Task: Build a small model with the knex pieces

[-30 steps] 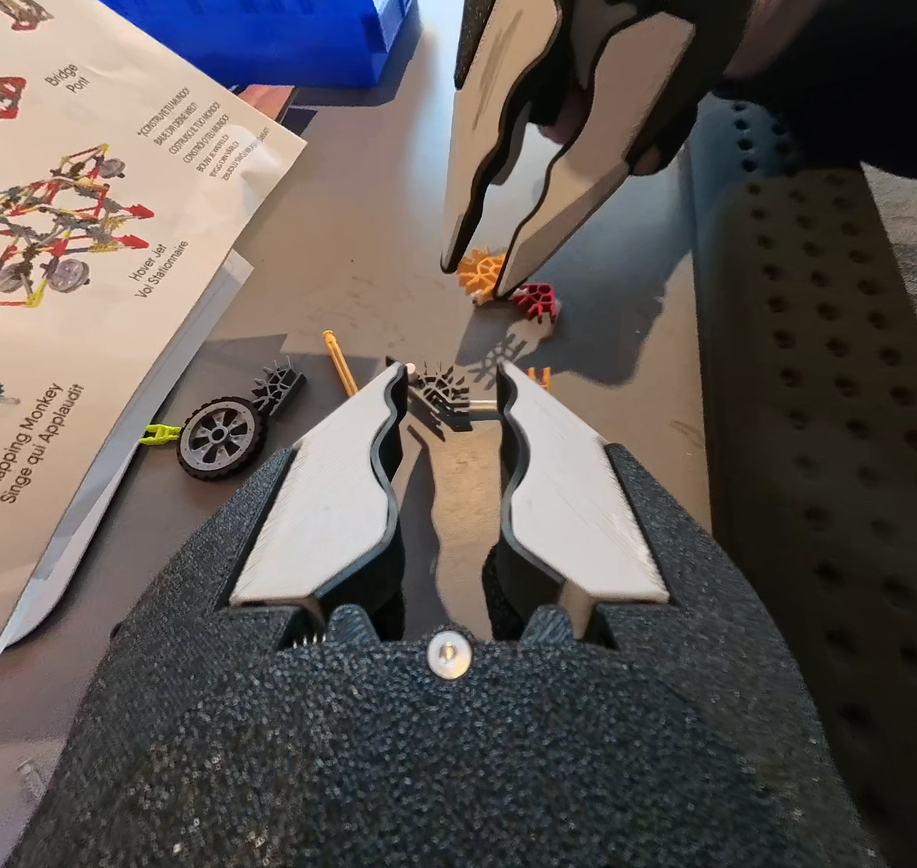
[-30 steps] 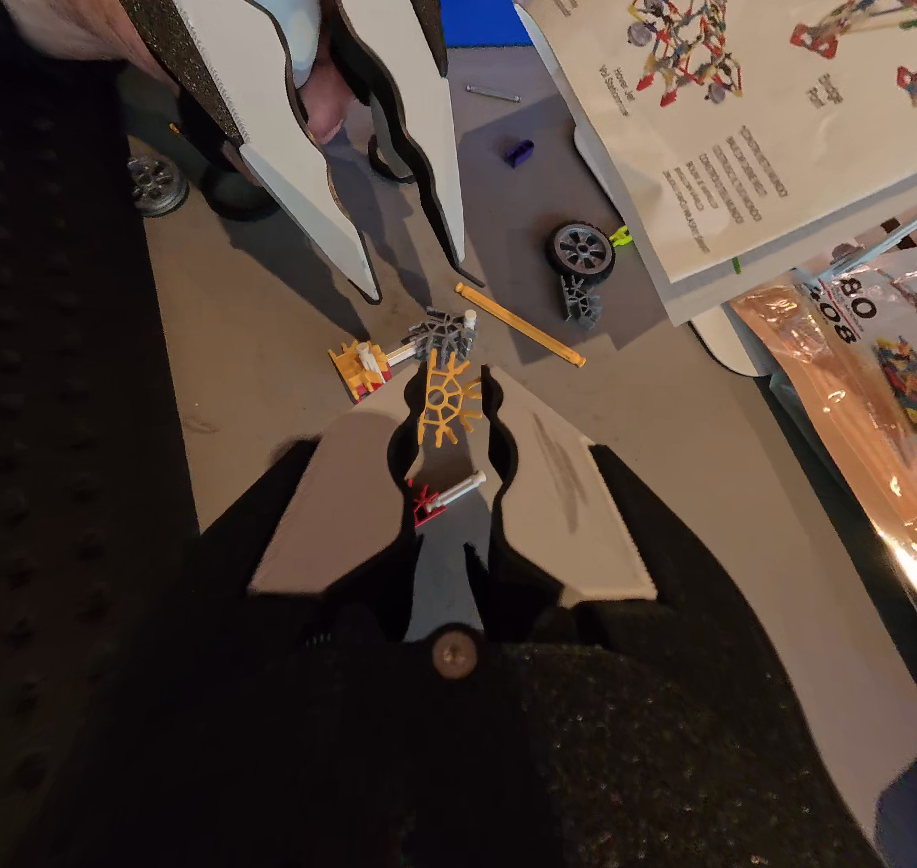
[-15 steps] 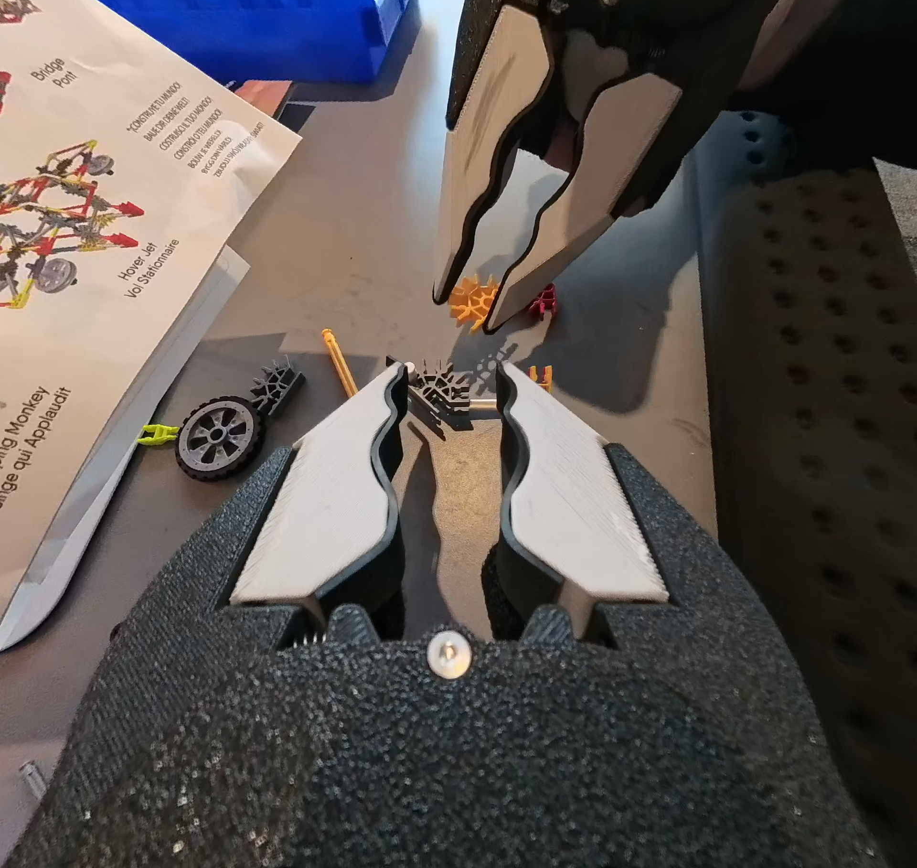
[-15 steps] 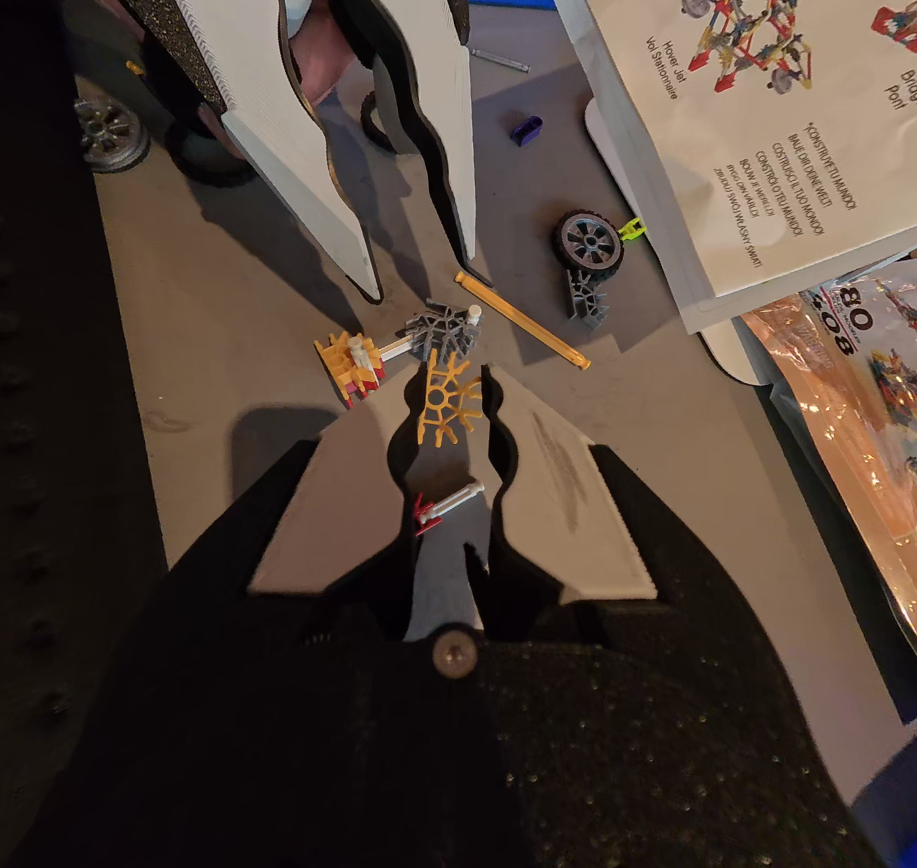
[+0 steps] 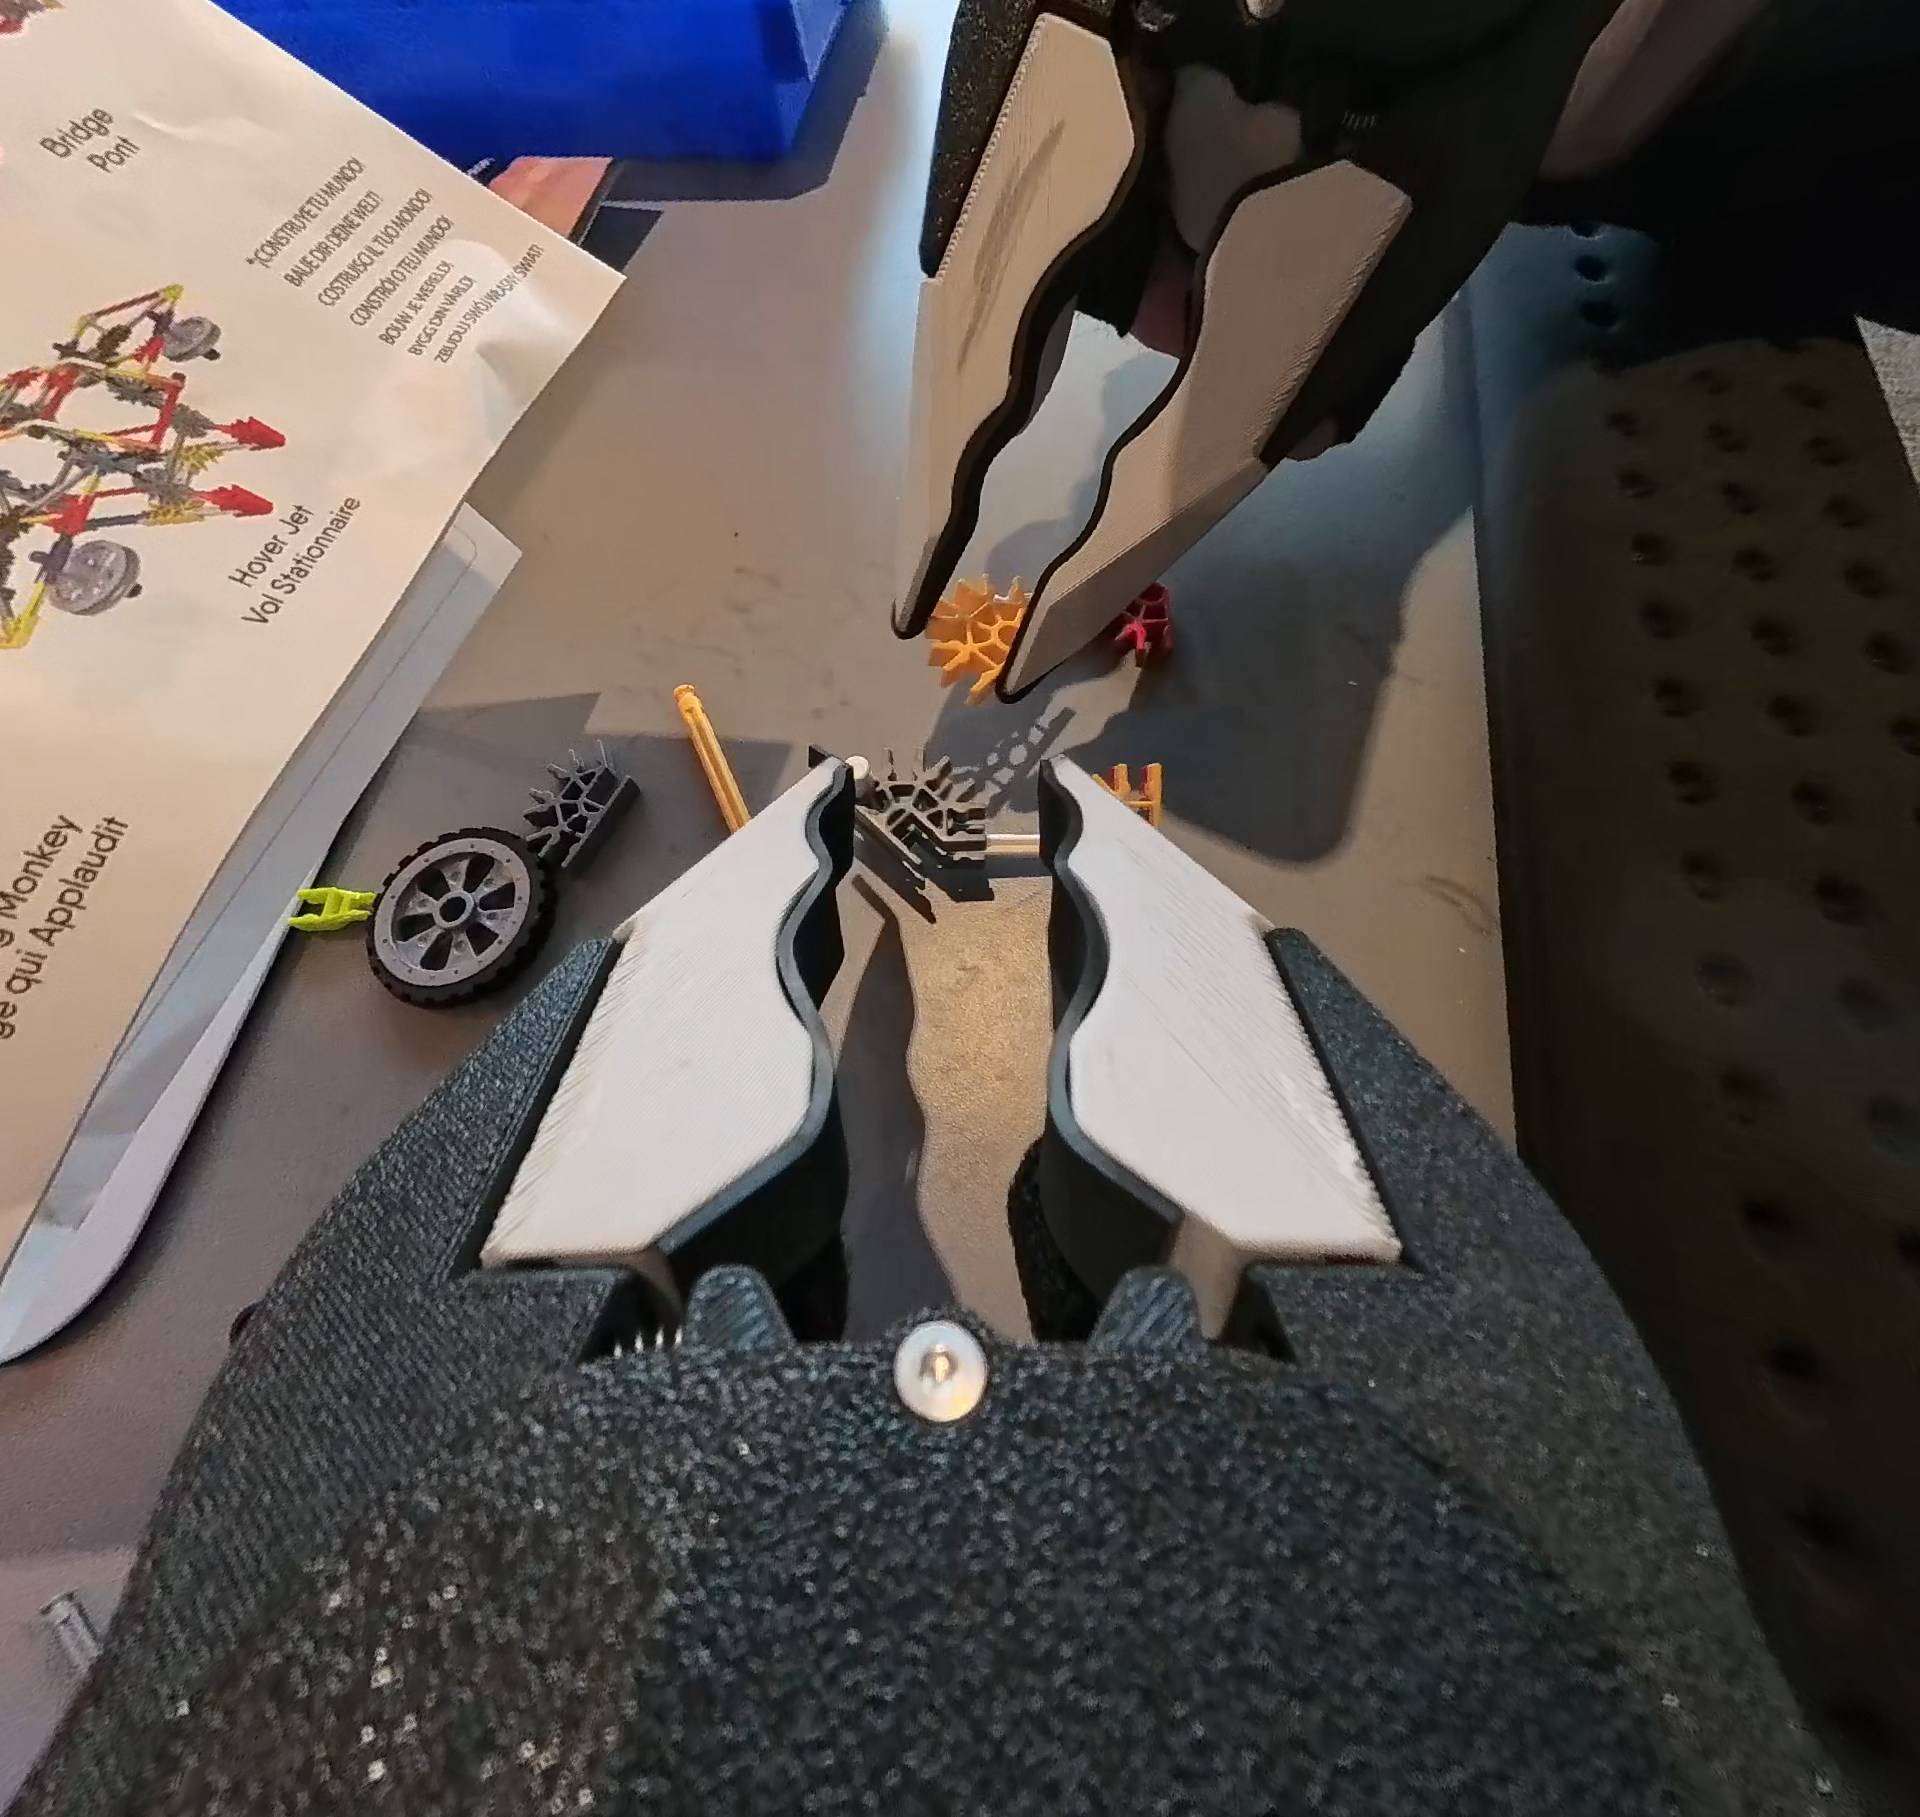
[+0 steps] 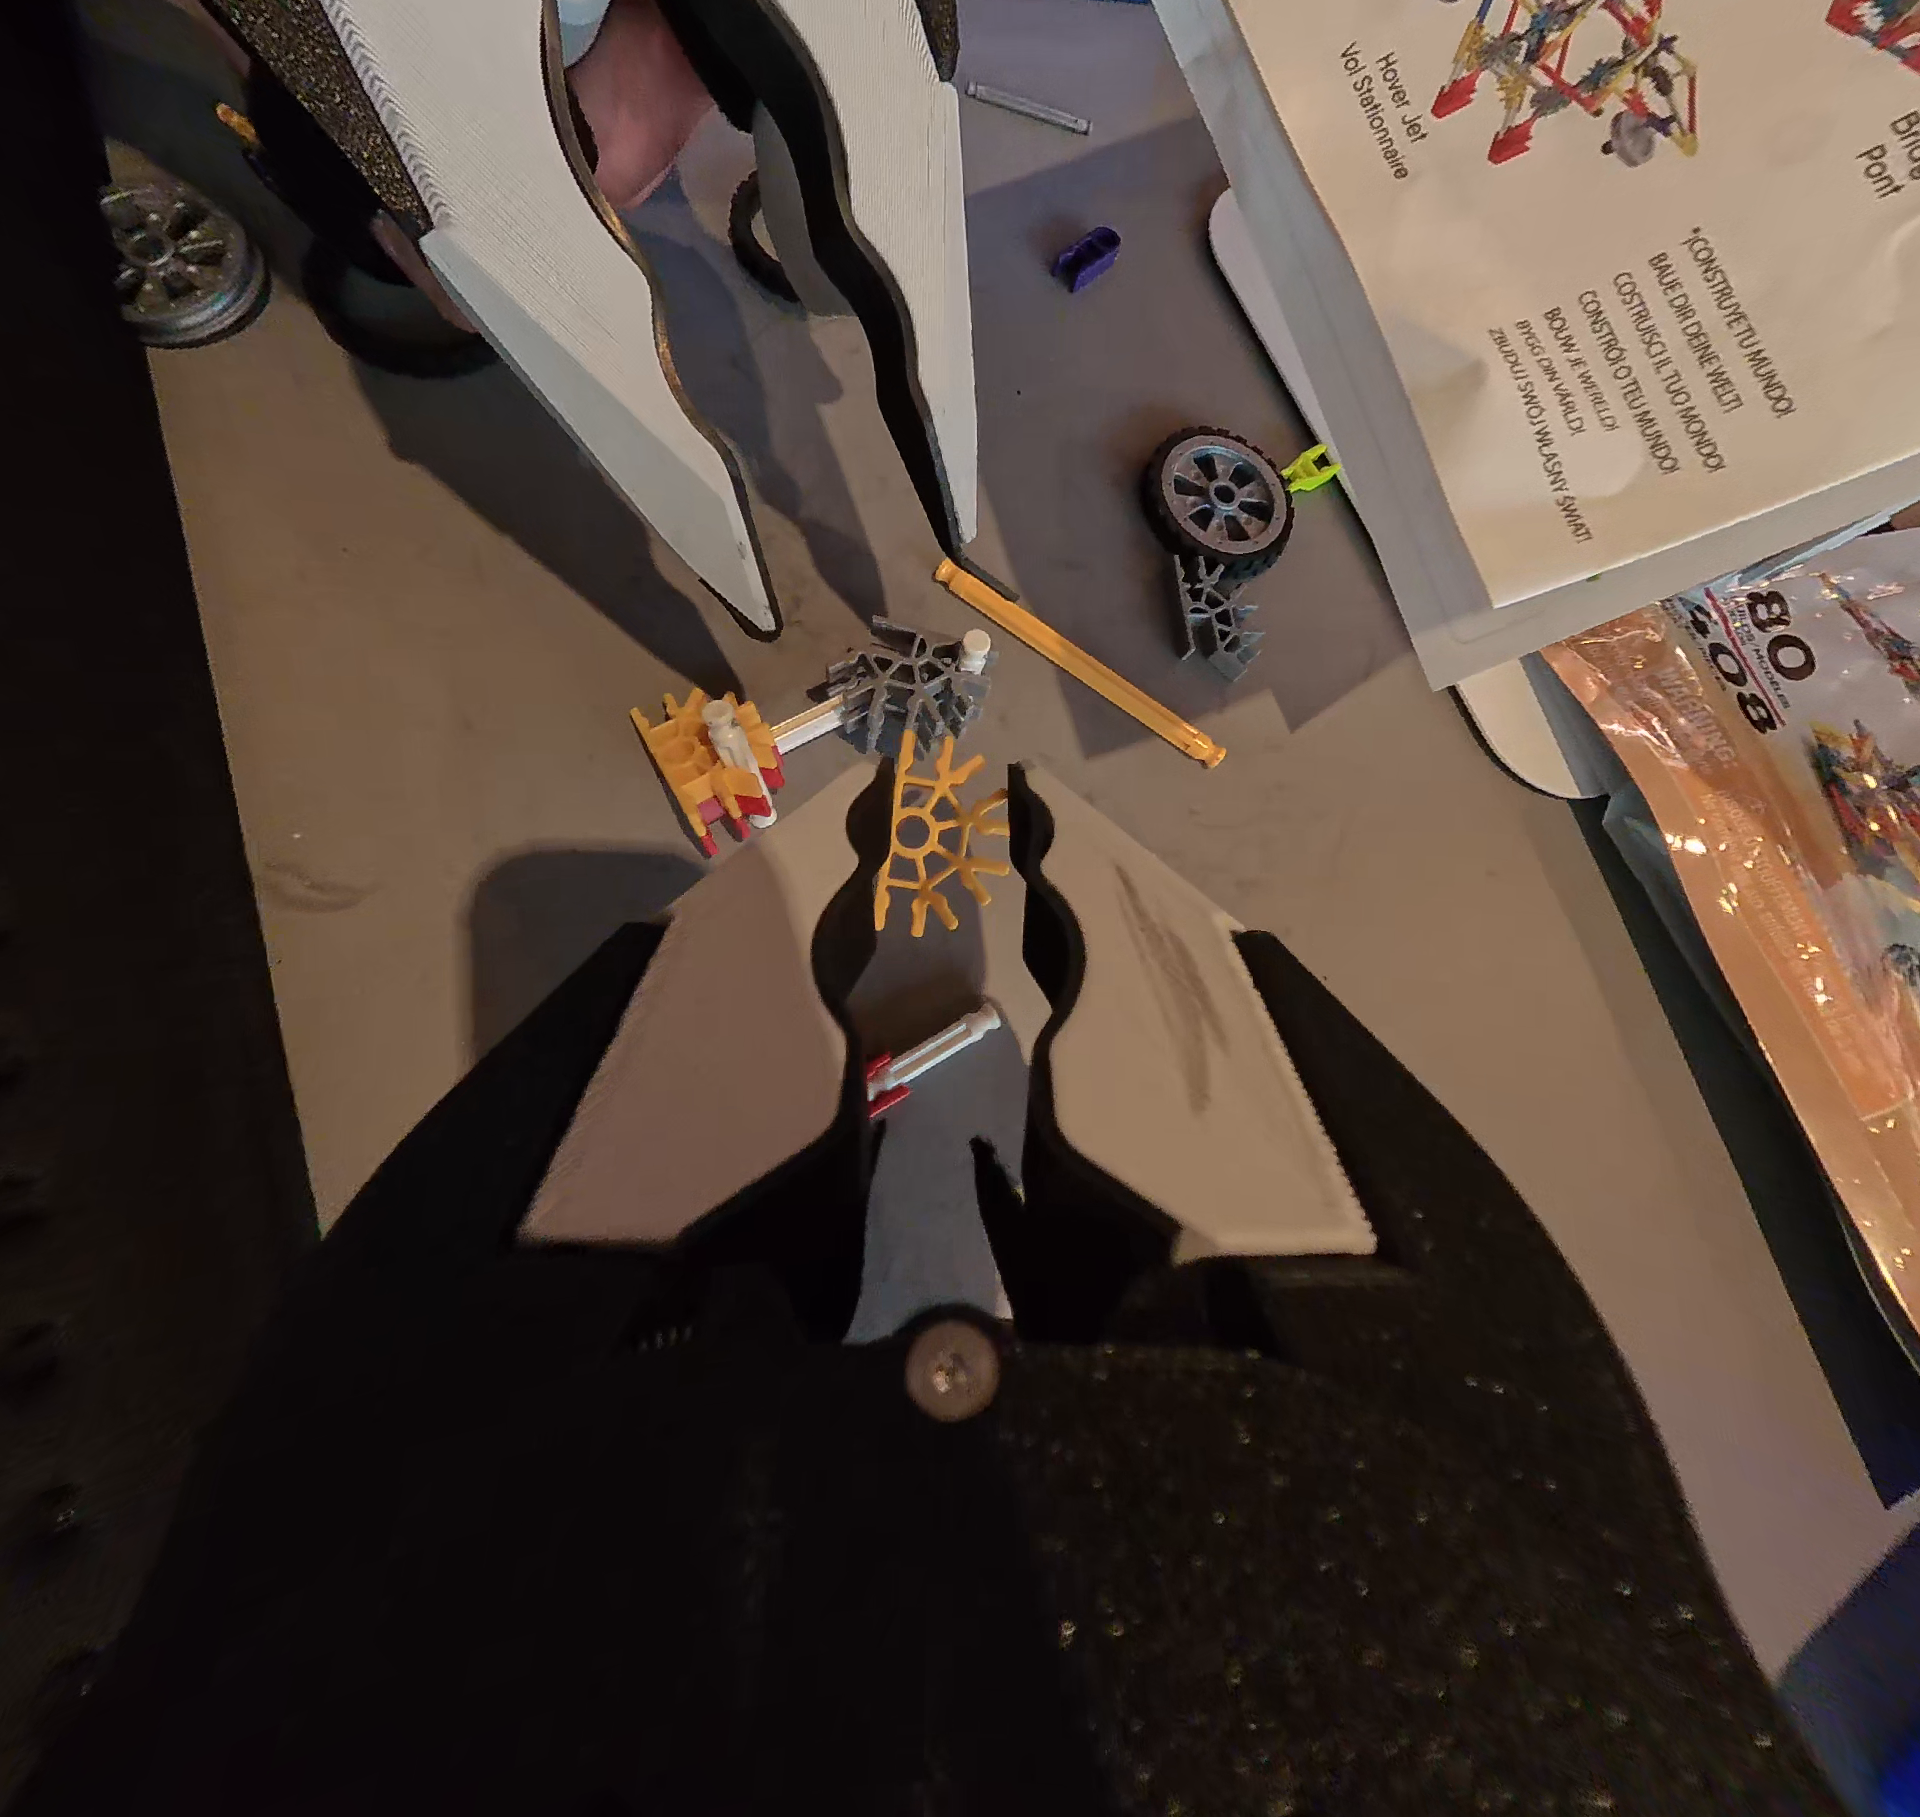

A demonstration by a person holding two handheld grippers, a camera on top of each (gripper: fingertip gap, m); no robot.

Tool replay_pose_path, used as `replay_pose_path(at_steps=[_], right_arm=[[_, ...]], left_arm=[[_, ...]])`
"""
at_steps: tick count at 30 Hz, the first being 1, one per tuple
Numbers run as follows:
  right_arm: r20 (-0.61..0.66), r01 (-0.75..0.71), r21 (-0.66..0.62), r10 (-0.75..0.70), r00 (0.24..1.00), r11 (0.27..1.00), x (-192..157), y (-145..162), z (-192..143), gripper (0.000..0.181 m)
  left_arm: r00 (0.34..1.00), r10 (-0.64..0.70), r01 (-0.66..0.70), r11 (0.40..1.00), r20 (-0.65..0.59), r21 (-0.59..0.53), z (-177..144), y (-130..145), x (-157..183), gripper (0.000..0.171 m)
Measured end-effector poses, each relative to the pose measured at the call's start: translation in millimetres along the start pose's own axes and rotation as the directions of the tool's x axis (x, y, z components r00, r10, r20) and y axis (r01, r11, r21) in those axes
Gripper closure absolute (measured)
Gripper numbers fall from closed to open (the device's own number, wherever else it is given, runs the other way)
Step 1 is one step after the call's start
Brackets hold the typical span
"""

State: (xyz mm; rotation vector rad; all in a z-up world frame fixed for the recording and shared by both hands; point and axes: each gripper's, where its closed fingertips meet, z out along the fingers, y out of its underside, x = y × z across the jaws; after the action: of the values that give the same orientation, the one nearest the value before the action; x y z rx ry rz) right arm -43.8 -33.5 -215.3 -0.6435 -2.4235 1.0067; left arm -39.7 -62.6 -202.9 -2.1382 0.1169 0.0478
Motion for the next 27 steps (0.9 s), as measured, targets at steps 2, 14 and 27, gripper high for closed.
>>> replay_pose_path(at_steps=[2, 14, 27], right_arm=[[-0.006, 0.001, -0.001, -0.001, 1.0, 1.0, 1.3, 0.3, 0.7, 0.16], [-0.024, -0.005, 0.01, 0.005, 1.0, 1.0, 8.2, 3.9, 6.9, 0.16], [-0.051, -0.006, 0.042, 0.008, 0.999, 0.999, 12.0, 5.4, 3.5, 0.16]], left_arm=[[1.0, -0.002, 0.002, 1.0, -0.001, 0.007, 0.1, -1.0, 0.4, 0.138], [1.0, -0.018, 0.019, 0.999, -0.02, 0.03, 6.1, -3.2, 4.2, 0.138], [0.999, -0.035, 0.035, 0.997, -0.004, 0.074, 9.7, -16.1, 1.4, 0.138]])
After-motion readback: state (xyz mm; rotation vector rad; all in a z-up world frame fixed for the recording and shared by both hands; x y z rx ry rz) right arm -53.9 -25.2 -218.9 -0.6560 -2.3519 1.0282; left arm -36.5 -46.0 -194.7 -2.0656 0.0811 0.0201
